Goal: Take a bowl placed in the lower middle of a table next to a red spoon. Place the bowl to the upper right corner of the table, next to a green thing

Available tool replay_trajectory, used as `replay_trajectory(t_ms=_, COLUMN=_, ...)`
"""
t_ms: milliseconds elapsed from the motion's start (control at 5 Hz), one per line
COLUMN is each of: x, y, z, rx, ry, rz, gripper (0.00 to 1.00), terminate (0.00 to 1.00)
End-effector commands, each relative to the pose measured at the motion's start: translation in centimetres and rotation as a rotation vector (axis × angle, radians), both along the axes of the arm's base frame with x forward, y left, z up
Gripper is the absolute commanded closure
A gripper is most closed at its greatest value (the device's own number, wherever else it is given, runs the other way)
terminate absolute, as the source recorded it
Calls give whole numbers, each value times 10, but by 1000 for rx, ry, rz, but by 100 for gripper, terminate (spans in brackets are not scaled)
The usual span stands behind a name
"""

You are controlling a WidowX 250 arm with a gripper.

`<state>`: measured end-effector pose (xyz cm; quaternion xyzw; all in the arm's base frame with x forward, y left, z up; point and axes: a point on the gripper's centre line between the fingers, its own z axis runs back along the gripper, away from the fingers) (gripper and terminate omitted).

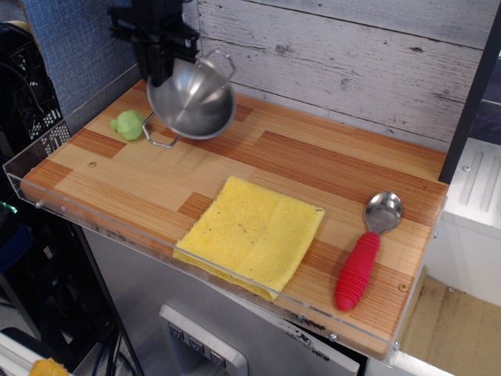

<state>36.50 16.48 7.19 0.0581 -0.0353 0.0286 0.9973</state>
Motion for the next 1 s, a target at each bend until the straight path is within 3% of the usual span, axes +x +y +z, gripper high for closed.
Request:
replay_trajectory(t_ms=0, x=3, y=13, z=11, rx=5, ry=-27, rz=31, gripper=100, terminate=0)
replay_trajectory(t_ms=200, x=3, y=13, z=6, rx=-20, ry=-20, rz=41, gripper=100, terminate=0)
replay_trajectory(t_ms=400, x=1, y=7, z=3, rx=-37, ry=-3, rz=30, gripper=0, terminate=0)
replay_trajectory(t_ms=800, x=0, y=6, z=12, rx=-42, ry=-21, rz=16, gripper=0, terminate=0)
